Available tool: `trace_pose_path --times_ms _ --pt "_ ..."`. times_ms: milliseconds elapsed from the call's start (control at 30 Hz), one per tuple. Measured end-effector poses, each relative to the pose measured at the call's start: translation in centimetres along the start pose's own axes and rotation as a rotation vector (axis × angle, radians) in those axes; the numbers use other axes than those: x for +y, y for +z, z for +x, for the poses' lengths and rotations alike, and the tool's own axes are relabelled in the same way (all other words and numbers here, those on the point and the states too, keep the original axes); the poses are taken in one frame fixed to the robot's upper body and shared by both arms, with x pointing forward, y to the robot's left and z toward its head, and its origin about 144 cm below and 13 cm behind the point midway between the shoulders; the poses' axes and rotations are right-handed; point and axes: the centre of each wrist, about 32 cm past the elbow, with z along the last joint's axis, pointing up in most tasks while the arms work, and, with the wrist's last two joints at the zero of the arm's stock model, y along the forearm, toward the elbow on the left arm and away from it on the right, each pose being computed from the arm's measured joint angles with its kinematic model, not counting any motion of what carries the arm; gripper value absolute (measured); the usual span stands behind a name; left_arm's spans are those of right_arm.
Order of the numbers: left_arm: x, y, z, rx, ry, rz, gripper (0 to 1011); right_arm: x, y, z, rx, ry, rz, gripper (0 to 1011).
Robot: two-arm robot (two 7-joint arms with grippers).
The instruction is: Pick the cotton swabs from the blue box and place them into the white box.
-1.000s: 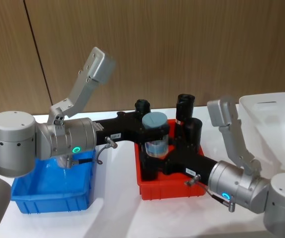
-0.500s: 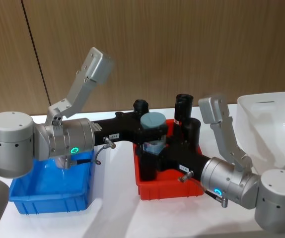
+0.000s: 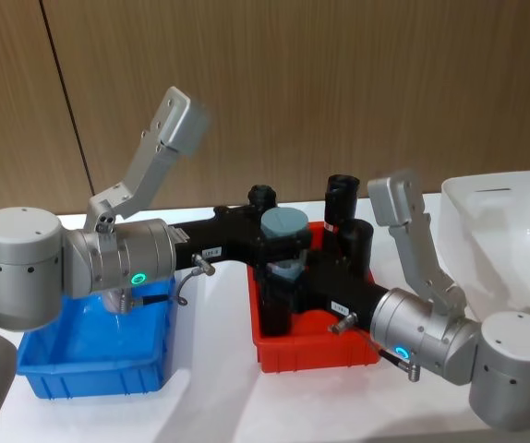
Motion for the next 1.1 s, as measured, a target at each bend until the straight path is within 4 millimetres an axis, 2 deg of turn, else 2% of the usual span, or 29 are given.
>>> trace_pose_path --times_ms 100,167,200,400,1100 --pt "-0.02 -0.02 -0.02 0.001 -0.001 0.002 744 0.04 0.09 0.03 -0.002 -0.004 0.006 629" --pt "-0.03 -0.02 -0.02 0.001 -0.002 0.002 842 0.07 0.11 0.05 -0.002 -0.005 0.008 629" --pt "-0.03 -0.02 -0.02 0.001 -0.002 0.002 842 0.07 0.11 0.05 -0.002 -0.005 0.008 629" --pt "-0.02 -0.02 -0.02 0.002 -0.002 0.002 1004 0.1 0.15 0.07 -0.001 -0.005 0.011 629" --pt "-0.01 -0.01 0.0 0.002 -0.001 0.002 1004 -0.13 -0.39 0.9 0.007 -0.058 0.009 629"
